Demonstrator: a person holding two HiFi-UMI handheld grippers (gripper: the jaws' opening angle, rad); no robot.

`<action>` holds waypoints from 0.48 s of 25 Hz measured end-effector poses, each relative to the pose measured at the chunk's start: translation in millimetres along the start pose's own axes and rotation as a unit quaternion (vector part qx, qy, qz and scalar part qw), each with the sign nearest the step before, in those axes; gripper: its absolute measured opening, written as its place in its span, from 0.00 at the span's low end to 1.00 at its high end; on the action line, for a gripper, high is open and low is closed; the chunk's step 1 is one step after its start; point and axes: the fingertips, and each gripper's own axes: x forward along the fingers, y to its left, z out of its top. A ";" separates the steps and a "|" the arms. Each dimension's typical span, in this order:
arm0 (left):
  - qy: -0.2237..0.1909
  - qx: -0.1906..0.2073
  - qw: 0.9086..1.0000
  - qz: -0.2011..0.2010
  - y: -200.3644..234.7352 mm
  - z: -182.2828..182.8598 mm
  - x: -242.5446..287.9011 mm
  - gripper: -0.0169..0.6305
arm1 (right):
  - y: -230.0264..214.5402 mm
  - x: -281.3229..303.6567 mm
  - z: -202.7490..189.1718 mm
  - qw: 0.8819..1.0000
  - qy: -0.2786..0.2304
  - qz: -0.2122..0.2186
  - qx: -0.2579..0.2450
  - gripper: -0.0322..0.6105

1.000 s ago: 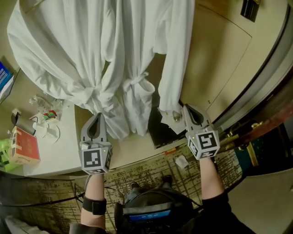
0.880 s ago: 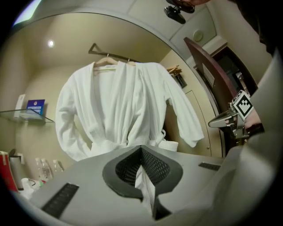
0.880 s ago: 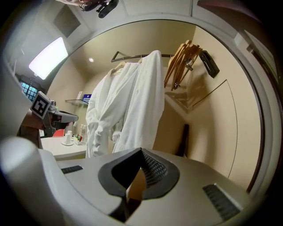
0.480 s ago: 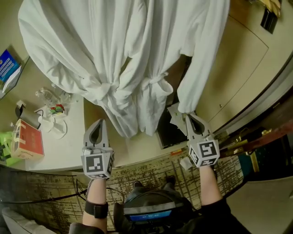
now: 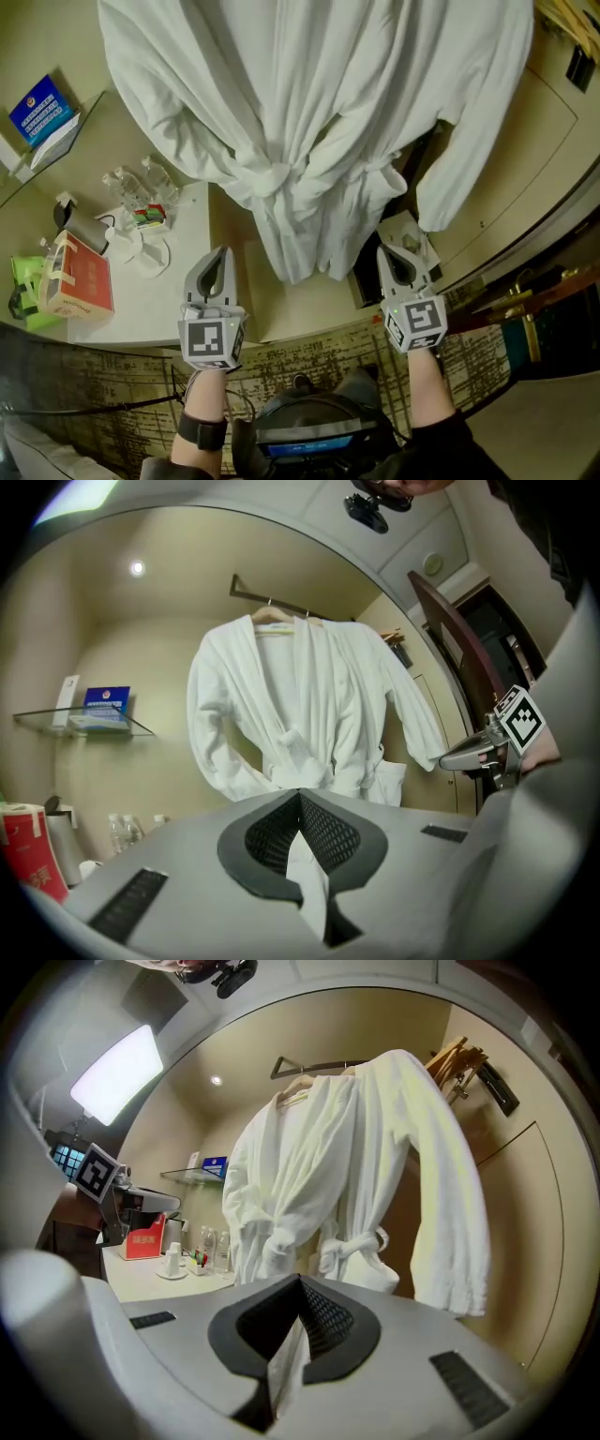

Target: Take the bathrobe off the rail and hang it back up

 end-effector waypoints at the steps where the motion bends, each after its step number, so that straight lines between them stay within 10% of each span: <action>1: -0.001 0.000 1.000 0.000 5.4 -1.3 -2.8 0.03 | 9.0 3.5 2.7 1.000 -0.001 0.004 -0.002 0.09; 12: 0.016 -0.022 0.999 0.023 24.2 -18.4 -0.5 0.03 | 41.5 38.4 24.8 0.998 0.000 0.054 -0.023 0.09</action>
